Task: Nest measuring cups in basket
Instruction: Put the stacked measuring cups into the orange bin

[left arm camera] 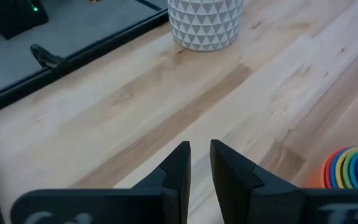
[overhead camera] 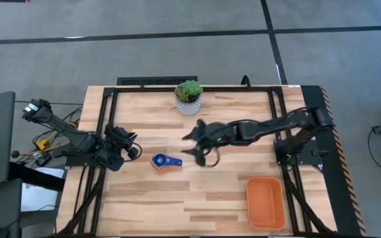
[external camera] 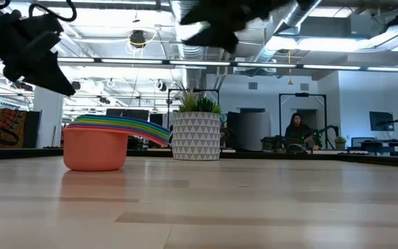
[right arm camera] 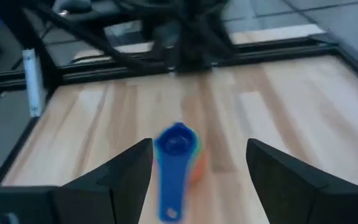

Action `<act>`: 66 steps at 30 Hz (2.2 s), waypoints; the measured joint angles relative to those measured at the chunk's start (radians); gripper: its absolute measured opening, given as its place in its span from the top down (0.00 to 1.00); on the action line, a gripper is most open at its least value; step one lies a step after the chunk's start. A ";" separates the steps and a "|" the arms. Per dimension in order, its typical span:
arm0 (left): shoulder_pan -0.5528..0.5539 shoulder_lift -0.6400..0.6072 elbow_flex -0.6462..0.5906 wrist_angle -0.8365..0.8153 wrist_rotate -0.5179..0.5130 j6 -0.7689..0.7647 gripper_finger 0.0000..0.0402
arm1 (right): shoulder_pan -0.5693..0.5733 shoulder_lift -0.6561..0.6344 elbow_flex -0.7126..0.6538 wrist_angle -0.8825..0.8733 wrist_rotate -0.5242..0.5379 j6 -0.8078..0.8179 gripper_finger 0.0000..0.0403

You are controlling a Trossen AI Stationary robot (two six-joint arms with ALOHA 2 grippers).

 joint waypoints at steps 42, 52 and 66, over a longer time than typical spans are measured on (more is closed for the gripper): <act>-0.108 0.289 -0.001 0.572 -0.046 -0.002 0.87 | 0.009 0.164 0.044 -0.135 -0.042 -0.058 0.46; -0.120 0.330 -0.001 0.467 -0.087 -0.083 0.87 | -0.040 0.165 0.044 -0.100 -0.048 -0.208 0.47; -0.110 0.285 0.003 -0.094 -0.132 -0.497 0.87 | -0.240 0.166 0.098 -0.092 -0.105 -0.142 0.49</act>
